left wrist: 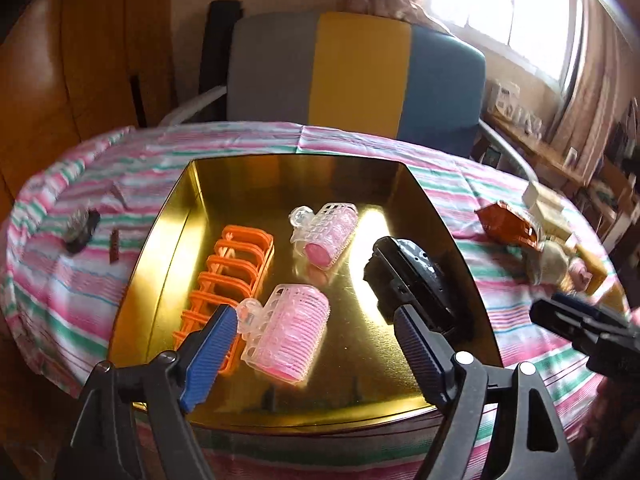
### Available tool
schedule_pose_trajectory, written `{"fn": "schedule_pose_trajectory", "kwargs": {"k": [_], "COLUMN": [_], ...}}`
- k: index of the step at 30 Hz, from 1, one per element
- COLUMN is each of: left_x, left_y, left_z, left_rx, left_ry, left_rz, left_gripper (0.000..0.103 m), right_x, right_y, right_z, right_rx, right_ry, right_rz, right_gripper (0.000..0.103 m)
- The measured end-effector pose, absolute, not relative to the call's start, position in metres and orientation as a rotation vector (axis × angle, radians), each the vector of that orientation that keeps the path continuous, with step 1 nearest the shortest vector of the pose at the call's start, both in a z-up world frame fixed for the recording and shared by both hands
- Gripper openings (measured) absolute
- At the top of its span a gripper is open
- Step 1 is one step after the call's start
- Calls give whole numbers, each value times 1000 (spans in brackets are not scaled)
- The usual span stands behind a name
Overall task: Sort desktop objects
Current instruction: 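Move both tools back from the tray toward the pile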
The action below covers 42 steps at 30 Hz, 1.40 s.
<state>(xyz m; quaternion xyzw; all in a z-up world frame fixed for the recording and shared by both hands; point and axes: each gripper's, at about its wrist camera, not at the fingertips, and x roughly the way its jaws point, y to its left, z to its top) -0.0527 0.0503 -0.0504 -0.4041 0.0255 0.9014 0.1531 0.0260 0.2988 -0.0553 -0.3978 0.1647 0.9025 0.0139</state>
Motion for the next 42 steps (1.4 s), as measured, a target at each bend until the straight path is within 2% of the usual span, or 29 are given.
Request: {"fn": "schedule_pose_trajectory", "kwargs": {"k": [7, 12, 23, 30, 36, 42], "left_x": [-48, -32, 13, 33, 34, 32], "left_y": [1, 7, 129, 164, 166, 165], "left_z": [-46, -48, -58, -70, -73, -73], "left_rx": [-1162, -1144, -1043, -1067, -1085, -1089], "left_ry": [-54, -59, 126, 192, 191, 175], "left_rz": [2671, 2599, 2146, 2022, 2003, 2001], "left_gripper": [81, 81, 81, 81, 82, 82], "right_x": [48, 61, 94, 37, -23, -25], "right_y": [328, 355, 441, 456, 452, 429], "right_z": [-66, -79, -72, -58, -77, -94], "right_rx": [-1214, -1203, -1047, -1035, -1168, -1324], "right_ry": [582, 625, 669, 512, 439, 509], "right_rz": [2751, 2693, 2595, 2674, 2712, 2804], "right_gripper": [86, 86, 87, 87, 87, 87]}}
